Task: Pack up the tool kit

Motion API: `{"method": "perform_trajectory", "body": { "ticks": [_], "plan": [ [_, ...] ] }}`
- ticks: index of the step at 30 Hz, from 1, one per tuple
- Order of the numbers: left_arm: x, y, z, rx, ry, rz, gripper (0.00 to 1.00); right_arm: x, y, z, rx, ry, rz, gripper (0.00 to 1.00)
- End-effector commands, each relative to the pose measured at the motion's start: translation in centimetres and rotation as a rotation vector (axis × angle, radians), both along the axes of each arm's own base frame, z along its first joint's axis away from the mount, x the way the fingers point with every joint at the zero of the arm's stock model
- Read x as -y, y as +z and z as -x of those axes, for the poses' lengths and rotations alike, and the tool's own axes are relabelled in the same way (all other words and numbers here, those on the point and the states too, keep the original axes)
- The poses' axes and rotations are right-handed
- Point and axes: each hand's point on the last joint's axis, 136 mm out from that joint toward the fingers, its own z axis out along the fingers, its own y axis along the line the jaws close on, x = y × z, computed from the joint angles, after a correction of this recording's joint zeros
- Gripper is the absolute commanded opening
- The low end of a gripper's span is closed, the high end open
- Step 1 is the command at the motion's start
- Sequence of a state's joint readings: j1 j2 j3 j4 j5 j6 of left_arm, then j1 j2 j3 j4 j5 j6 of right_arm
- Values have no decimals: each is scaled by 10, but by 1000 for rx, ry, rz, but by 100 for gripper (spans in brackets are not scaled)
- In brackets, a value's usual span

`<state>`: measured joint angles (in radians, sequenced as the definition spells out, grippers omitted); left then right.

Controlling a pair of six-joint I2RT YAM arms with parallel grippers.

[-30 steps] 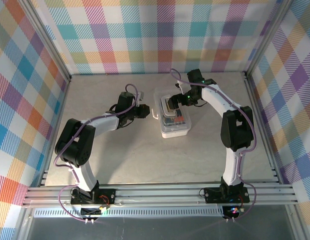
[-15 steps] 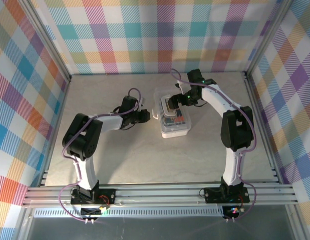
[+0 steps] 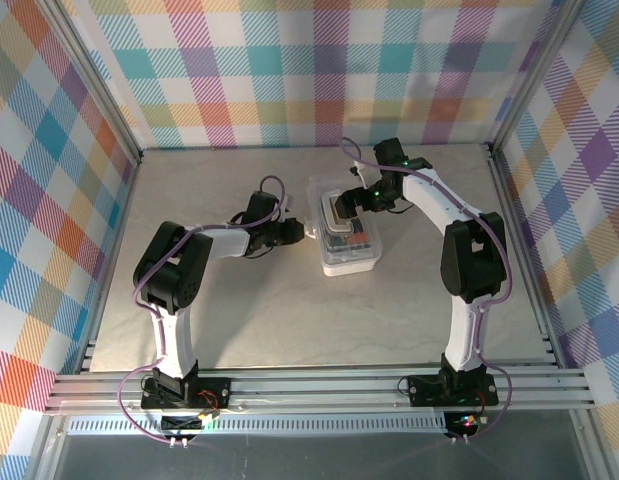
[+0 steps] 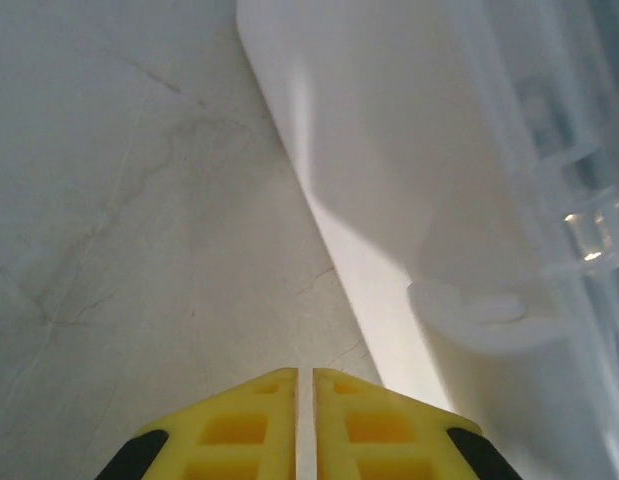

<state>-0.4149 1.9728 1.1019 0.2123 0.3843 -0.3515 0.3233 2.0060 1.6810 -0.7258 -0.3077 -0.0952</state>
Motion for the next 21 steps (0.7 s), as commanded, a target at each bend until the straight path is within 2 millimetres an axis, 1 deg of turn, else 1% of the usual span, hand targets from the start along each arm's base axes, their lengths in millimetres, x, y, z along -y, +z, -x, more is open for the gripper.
{"method": "perform_trajectory", "body": {
  "ticks": [1, 9, 17, 21],
  "plan": [
    [13, 16, -8, 32, -25, 39, 12, -2, -12, 28, -105, 61, 2, 99],
    [20, 25, -10, 45, -38, 49, 12, -2, -11, 28, -105, 63, 3, 99],
    [21, 30, -9, 49, -43, 52, 12, -2, -10, 26, -103, 63, 2, 99],
    [22, 35, -9, 57, -45, 55, 12, -2, -10, 26, -106, 63, 1, 99]
  ]
}}
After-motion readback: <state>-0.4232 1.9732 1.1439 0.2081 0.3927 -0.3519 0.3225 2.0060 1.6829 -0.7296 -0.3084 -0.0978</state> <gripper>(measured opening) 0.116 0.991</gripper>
